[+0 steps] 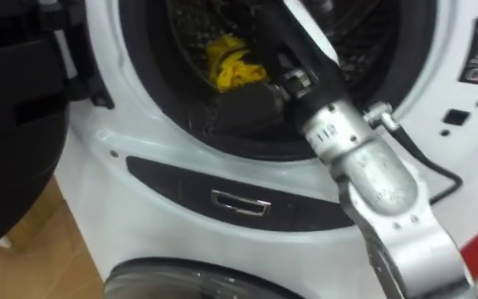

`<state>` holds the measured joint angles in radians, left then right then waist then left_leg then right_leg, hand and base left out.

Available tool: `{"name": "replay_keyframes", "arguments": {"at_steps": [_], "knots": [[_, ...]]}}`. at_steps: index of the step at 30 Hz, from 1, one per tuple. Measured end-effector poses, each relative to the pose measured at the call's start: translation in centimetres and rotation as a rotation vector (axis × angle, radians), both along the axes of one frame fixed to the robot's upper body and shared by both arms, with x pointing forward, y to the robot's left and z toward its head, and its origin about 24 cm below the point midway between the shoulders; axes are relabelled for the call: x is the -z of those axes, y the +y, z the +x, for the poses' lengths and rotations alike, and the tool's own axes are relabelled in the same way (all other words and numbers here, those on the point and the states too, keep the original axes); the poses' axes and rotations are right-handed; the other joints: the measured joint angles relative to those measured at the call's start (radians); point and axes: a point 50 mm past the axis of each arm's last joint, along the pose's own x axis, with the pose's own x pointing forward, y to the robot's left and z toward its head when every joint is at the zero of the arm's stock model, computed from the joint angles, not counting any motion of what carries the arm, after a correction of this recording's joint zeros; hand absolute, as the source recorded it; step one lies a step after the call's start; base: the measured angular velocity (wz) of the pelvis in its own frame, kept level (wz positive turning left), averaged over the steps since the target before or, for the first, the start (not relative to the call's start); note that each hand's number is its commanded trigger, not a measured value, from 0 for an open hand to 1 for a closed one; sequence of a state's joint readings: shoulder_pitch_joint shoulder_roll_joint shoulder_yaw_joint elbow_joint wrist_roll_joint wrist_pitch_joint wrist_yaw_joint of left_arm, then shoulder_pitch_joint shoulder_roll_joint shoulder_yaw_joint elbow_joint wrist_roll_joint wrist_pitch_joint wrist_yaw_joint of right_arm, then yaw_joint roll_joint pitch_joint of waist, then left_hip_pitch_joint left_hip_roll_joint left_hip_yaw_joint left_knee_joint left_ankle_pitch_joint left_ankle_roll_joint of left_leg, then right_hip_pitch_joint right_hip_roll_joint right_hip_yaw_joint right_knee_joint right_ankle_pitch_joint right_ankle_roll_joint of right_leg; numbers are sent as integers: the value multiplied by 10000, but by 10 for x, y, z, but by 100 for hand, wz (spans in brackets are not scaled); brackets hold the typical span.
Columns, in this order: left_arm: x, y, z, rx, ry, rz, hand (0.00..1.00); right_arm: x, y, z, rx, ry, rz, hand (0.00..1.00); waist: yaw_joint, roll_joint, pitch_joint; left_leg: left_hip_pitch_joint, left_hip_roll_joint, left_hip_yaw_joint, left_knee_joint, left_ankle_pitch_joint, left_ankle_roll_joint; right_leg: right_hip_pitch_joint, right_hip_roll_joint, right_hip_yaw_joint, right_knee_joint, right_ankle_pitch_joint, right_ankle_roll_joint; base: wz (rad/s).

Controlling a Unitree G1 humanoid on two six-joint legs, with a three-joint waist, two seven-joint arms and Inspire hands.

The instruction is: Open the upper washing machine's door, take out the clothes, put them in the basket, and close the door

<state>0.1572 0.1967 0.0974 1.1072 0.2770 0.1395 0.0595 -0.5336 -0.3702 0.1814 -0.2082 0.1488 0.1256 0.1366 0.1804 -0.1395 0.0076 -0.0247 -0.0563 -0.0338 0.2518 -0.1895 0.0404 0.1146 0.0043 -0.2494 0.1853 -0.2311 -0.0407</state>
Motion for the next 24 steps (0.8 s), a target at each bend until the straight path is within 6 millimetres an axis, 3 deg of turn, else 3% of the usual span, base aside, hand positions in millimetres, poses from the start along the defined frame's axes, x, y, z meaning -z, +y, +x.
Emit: {"name": "replay_keyframes", "arguments": {"at_steps": [7, 11, 15, 17, 24], "knots": [[-2, 7, -5, -163, 248, 126, 0, -7, -3, 17, -268, 420, -659, 0, -4, -19, -7, 30, -46, -96, -141, 29, 41, 49, -20, -87, -3, 4, -8, 3], [-6, 12, -3, -183, 2, 406, 0, -4, -11, 24, -161, 1018, -537, 0, -67, -257, -58, 4, -68, -240, -164, 53, 38, 73, -29, -286, 1, 4, -9, 10], [-7, 16, -3, -218, -69, 647, 0, -10, -17, 30, 46, 1134, -865, 0, -74, -414, -34, -18, -81, -268, -126, 68, 36, 117, -28, -310, -3, 9, -18, 4], [-8, 18, -4, -279, -63, 702, 0, -11, -21, 31, 161, 1156, -1030, 0, -44, -523, -72, -39, -89, -279, -99, 73, 41, 108, -30, -312, -8, 26, -47, 0], [-8, 19, -10, -423, 34, 686, 0, -18, -28, 31, 417, 963, -1336, 0, -196, -426, -31, -339, -114, -339, 237, 45, 92, 13, -18, -308, -10, 83, -145, 4]]}}
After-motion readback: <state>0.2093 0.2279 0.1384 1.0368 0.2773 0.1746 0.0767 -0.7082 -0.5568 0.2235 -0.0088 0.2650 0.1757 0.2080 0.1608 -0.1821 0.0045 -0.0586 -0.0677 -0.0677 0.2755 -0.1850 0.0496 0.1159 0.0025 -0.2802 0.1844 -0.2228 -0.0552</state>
